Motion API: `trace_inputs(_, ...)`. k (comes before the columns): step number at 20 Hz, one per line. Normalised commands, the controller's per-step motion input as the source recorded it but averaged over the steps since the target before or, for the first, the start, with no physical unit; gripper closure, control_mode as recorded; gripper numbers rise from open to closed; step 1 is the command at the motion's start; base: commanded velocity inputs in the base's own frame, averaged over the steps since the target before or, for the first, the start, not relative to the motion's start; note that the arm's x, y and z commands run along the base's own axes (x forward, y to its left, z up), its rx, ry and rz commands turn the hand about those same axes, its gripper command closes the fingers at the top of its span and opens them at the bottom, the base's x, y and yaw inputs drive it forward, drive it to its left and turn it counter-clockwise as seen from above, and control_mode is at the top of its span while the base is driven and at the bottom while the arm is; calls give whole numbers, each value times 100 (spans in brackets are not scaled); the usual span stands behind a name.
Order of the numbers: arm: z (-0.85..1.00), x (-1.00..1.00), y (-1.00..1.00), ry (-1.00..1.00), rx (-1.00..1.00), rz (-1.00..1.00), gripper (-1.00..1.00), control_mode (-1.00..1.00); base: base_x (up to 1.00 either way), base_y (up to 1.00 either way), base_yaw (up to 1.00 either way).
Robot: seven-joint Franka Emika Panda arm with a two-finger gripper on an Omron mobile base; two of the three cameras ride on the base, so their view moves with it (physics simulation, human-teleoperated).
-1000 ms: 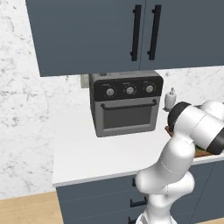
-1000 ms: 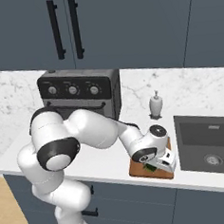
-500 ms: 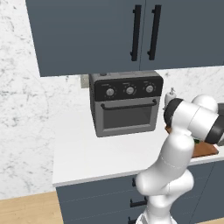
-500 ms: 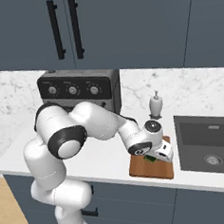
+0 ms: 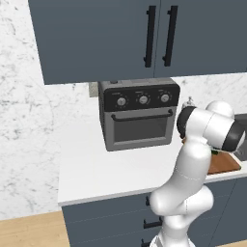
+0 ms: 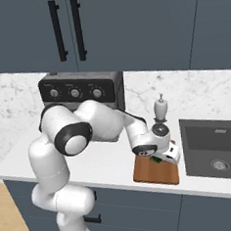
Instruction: Pick up the sponge from the counter and clean the cutting board by briefly scrubbing or pressing down on the cutting board. Once finished, release the sponge.
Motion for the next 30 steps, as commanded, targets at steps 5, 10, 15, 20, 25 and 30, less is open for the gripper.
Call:
trace_inputs(5, -22, -77, 0, -3, -5, 0, 100, -100, 0, 0, 0)
trace_inputs(10, -20, -73, 2, 0, -8, 0, 100, -100, 0, 0, 0)
trace_inputs(15, -7, -32, 1, 0, -4, 0, 100, -100, 0, 0, 0)
trace_inputs(20, 0, 22, 11, -1, -1, 0, 100, -100, 0, 0, 0)
trace_inputs(25, 0, 75, 4, -5, 0, 0, 100, -100, 0, 0, 0)
trace_inputs(30, 0, 71, 0, -3, 0, 0, 100, -100, 0, 0, 0)
